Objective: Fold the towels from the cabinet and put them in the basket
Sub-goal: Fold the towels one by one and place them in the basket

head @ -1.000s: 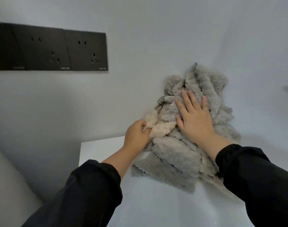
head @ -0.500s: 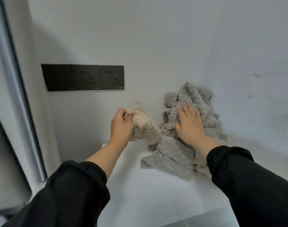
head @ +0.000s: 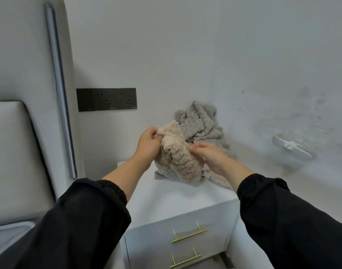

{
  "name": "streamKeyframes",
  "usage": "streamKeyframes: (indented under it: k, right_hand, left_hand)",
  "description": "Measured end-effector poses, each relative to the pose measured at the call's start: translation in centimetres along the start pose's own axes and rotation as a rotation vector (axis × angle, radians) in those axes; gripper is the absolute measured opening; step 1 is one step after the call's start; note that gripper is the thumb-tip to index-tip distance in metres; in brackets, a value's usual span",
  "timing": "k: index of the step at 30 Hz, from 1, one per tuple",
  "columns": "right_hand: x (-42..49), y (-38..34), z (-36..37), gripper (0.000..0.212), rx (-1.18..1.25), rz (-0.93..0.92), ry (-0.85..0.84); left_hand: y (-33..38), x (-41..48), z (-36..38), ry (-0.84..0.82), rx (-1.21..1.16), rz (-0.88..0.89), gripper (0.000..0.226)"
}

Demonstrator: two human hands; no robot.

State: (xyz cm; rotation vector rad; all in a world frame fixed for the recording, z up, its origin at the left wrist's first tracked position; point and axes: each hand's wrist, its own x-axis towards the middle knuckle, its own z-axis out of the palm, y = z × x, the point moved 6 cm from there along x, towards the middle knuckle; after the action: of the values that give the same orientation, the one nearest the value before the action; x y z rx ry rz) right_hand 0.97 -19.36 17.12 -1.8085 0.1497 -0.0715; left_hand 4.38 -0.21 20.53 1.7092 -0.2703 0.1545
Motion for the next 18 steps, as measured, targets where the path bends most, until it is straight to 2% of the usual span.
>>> streamKeyframes:
  k: [1,3,5,7,9,11,12,15,17,18]
  right_hand:
    - [-1.1,0.0,-0.6,0.009,0.014,0.008,0.023]
    - [-2.9,0.1,-1.4,0.035,0.063,0.034,0.037]
    - [-4.9,0.1,-1.8,0.044,0.1,0.031,0.04]
    - [-6.8,0.2,-2.3,0.04,0.139,0.013,0.031]
    - [-8.4,0.2,-2.9,0.023,0.132,-0.023,0.074]
    - [-10.1,-0.4,-4.1,0.006,0.067,-0.06,0.204]
    - [-10.7,-0.9,-5.0,0.007,0.017,-0.089,0.286]
    - [-11.9,-3.0,-7.8,0.045,-0.229,-0.198,0.492]
    - [-12.1,-4.3,-8.8,0.053,-0.377,-0.23,0.528]
    - [-12.1,-5.0,-9.1,0.049,-0.448,-0.254,0.53]
  left_hand:
    - [0.1,-0.7,0.2,-0.028,-0.045,-0.029,0.019]
    - [0.7,-1.9,0.8,-0.088,-0.153,-0.076,0.021]
    - [1.8,-3.4,1.9,-0.165,-0.225,-0.099,0.018]
    - [2.9,-5.0,3.4,-0.244,-0.254,-0.111,0.016]
    - [3.7,-6.3,4.8,-0.307,-0.261,-0.106,0.017]
    - [4.2,-7.0,5.7,-0.328,-0.211,-0.09,0.021]
    - [4.2,-7.2,5.8,-0.322,-0.152,-0.066,0.023]
    - [3.9,-7.8,6.2,-0.367,0.057,-0.02,0.019]
    - [3.8,-8.2,6.5,-0.475,0.178,-0.01,0.019]
    - [4.0,-8.3,6.6,-0.515,0.236,-0.001,0.024]
